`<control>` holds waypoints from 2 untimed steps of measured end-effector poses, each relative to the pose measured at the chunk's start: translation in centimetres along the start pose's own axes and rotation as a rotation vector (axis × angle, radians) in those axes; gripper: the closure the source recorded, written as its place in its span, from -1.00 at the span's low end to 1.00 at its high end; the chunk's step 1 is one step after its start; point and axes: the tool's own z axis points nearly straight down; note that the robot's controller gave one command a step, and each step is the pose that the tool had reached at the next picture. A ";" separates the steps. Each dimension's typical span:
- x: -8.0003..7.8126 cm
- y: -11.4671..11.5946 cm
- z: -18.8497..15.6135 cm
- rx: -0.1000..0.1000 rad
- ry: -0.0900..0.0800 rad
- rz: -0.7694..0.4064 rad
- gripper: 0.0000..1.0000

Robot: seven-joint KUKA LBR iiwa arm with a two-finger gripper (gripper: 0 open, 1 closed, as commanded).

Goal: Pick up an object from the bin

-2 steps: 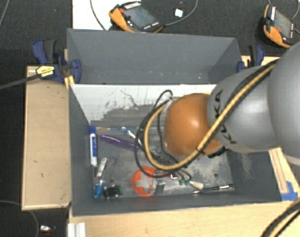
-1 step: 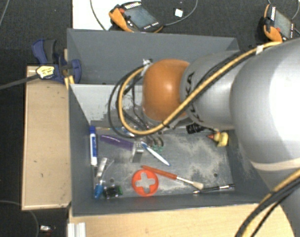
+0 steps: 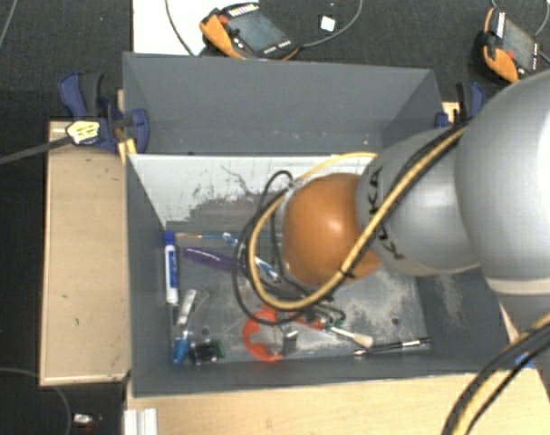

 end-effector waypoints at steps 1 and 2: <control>-10.6 4.2 -0.1 0.000 -0.009 0.826 1.00; -10.6 4.1 -0.1 0.001 -0.007 0.832 1.00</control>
Offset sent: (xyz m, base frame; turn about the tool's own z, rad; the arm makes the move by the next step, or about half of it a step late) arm 0.0000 0.0000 0.0000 0.0000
